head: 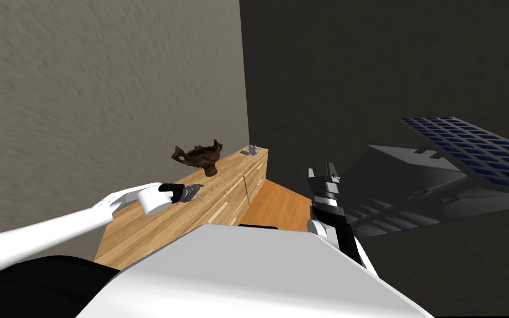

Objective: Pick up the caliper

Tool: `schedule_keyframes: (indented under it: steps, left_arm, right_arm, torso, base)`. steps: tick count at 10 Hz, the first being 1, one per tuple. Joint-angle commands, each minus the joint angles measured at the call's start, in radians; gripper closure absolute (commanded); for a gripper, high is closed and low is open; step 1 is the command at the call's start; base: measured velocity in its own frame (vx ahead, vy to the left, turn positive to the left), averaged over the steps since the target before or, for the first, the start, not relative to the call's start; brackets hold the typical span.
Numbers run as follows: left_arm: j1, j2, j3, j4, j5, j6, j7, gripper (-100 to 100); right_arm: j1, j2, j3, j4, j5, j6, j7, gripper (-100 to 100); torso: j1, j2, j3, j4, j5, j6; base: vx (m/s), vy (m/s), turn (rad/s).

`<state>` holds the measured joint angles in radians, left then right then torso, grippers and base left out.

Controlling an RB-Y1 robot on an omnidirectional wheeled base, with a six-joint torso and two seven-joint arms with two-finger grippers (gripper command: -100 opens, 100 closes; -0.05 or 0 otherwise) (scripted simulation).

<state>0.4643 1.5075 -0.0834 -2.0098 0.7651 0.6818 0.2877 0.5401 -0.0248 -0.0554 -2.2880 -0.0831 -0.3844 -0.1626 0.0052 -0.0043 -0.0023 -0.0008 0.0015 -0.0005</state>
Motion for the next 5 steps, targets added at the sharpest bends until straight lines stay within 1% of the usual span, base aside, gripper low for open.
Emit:
schedule_keyframes:
  steps: [1, 4, 5]
  left_arm:
    - [0.016, 0.042, -0.009, 0.026, 0.006, 0.032, -0.018, -100]
    - [0.034, 0.091, -0.025, 0.059, 0.011, 0.076, -0.043, -100]
    - [0.043, 0.11, -0.033, 0.074, 0.012, 0.094, -0.054, -100]
  right_arm:
    - [0.0, 0.0, 0.0, 0.0, 0.0, 0.0, 0.0, 0]
    - [0.0, 0.0, 0.0, 0.0, 0.0, 0.0, 0.0, 0]
    - [0.0, 0.0, 0.0, 0.0, 0.0, 0.0, 0.0, 0]
  torso:
    - [0.0, 0.0, 0.0, 0.0, 0.0, 0.0]
    - [0.0, 0.001, 0.0, 0.0, 0.0, -0.001]
    - [-0.001, 0.001, 0.0, 0.0, 0.0, -0.001]
  base:
    - [0.021, 0.083, -0.273]
    - [0.004, 0.061, -0.195]
    - [0.001, 0.052, -0.263]
